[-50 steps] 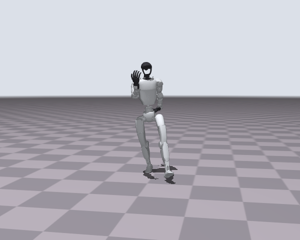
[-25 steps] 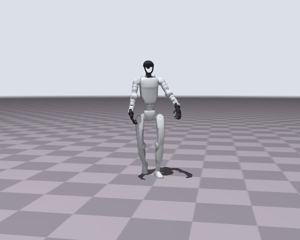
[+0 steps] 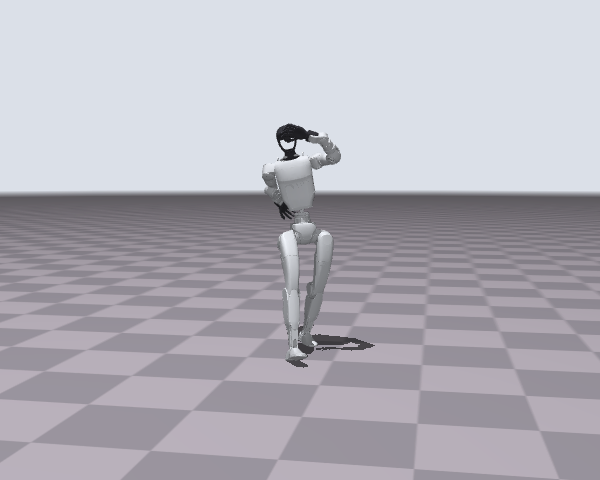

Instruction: Kungfu

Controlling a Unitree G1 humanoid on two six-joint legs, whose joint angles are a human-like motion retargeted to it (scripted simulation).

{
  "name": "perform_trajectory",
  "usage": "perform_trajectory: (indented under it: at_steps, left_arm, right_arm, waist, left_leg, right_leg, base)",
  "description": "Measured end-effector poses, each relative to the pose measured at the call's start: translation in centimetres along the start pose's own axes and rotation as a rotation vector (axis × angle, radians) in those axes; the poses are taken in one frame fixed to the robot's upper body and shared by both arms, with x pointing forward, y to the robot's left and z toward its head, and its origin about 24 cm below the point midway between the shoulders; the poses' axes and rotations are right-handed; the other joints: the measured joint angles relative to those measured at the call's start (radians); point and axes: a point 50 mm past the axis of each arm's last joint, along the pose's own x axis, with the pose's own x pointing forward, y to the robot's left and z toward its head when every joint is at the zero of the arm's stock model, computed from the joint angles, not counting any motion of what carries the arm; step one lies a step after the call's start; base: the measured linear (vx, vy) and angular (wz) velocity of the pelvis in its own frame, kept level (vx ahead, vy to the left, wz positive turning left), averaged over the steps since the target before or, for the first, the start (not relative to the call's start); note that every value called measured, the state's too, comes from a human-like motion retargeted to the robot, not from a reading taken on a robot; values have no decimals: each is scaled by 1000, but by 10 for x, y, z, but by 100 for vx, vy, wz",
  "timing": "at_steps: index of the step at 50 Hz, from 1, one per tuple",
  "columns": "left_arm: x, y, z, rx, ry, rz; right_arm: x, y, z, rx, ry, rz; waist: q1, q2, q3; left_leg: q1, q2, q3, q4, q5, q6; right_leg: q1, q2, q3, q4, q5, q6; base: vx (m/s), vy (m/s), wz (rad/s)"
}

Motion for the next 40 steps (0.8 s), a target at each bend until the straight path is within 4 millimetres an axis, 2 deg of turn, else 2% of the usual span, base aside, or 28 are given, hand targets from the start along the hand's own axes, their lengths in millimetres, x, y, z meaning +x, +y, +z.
perform_trajectory:
  at_steps: [3,5,7,8,9,11,15,17,20,22,25,28,32,34,37,38,40]
  left_arm:
    - [-4,6,-4,73,-16,19]
    - [-8,6,-7,97,2,8]
    - [-12,-1,-8,102,34,-12]
    - [-12,-6,-6,96,50,-15]
    - [-12,-10,-6,94,63,-15]
    - [-13,-15,-8,92,89,-20]
    - [-37,-33,-14,41,185,-80]
    - [-49,-44,-10,-6,220,-114]
    - [-68,-63,-2,-92,276,-161]
    - [-87,-79,5,-174,348,-203]
    - [-122,-108,27,-341,490,-281]
    - [-151,-137,59,-548,632,-350]
    - [-188,-164,110,-757,781,-414]
    - [-204,-175,138,-799,861,-448]
    - [-226,-191,186,-830,1028,-490]
    - [-232,-195,204,-848,1094,-506]
    - [-243,-202,247,-912,1234,-553]
  right_arm:
    - [2,17,6,112,-41,67]
    - [2,26,18,148,-82,115]
    - [-1,34,34,171,-123,154]
    - [-3,38,44,181,-149,173]
    - [-6,44,61,188,-199,194]
    - [-22,54,109,194,-347,240]
    - [-81,57,213,163,-761,326]
    - [-120,51,253,159,-980,367]
    - [-184,34,298,161,-1250,437]
    - [-231,17,319,157,-1411,461]
    - [-304,-10,336,150,-1659,461]
    - [-368,-26,341,150,-1871,503]
    - [-434,-29,334,14,-2050,671]
    - [-461,-22,329,-116,-2103,754]
    - [-504,1,318,-378,-2159,852]
    - [-518,14,314,-479,-2164,884]
    - [-535,53,311,-681,-2125,961]
  waist:
    - [-30,-1,9]
    - [-55,-15,-5]
    - [-35,-25,-83]
    - [-12,-25,-130]
    - [7,-25,-150]
    - [18,-28,-138]
    - [-32,-20,-121]
    - [-10,-25,-131]
    - [61,-54,-146]
    - [88,-73,-150]
    - [119,-94,-150]
    - [158,-111,-148]
    - [213,-136,-136]
    - [236,-142,-122]
    - [250,-151,-89]
    - [256,-158,-77]
    - [282,-163,-61]
  left_leg:
    - [44,4,-12,12,-25,9]
    - [72,-15,-38,18,-39,28]
    - [47,-49,-60,25,-36,48]
    - [20,-58,-69,30,-26,55]
    - [8,-58,-70,30,-11,62]
    - [18,-39,-65,21,28,70]
    - [10,19,-93,28,89,69]
    - [-12,39,-109,34,102,72]
    - [-44,54,-103,26,114,74]
    - [-73,70,-93,22,112,61]
    - [-124,98,-70,11,95,3]
    - [-182,156,7,-24,76,-124]
    - [-260,250,118,-87,52,-312]
    - [-302,283,160,-118,28,-366]
    - [-377,277,201,-154,22,-390]
    - [-408,258,190,-154,34,-390]
    - [-454,283,213,-151,73,-390]
  right_leg:
    - [43,6,66,54,-87,39]
    - [68,-36,8,40,-48,114]
    - [6,-85,-58,80,39,190]
    - [-47,-94,-69,120,57,209]
    - [-81,-96,-82,159,63,215]
    - [-99,-104,-128,230,53,201]
    - [-82,-166,-262,337,-16,169]
    - [-94,-178,-278,373,-51,162]
    - [-120,-220,-331,438,-128,157]
    - [-131,-258,-376,481,-203,173]
    - [-150,-320,-443,552,-308,193]
    - [-178,-376,-520,627,-377,197]
    - [-220,-418,-590,718,-447,191]
    - [-233,-449,-625,758,-462,188]
    - [-269,-528,-642,806,-450,191]
    - [-288,-561,-637,820,-445,193]
    - [-312,-580,-638,841,-451,188]
  base:
    - [23,-58,51]
    - [29,-73,82]
    - [26,-75,70]
    - [18,-70,59]
    - [15,-71,54]
    - [9,-58,86]
    - [1,-45,158]
    - [0,-51,141]
    - [-6,-52,124]
    - [-18,-41,156]
    - [-26,-37,176]
    - [-32,-46,184]
    - [-31,-53,181]
    - [-29,-45,204]
    - [-33,-17,218]
    - [-27,-11,185]
    - [-20,-28,139]
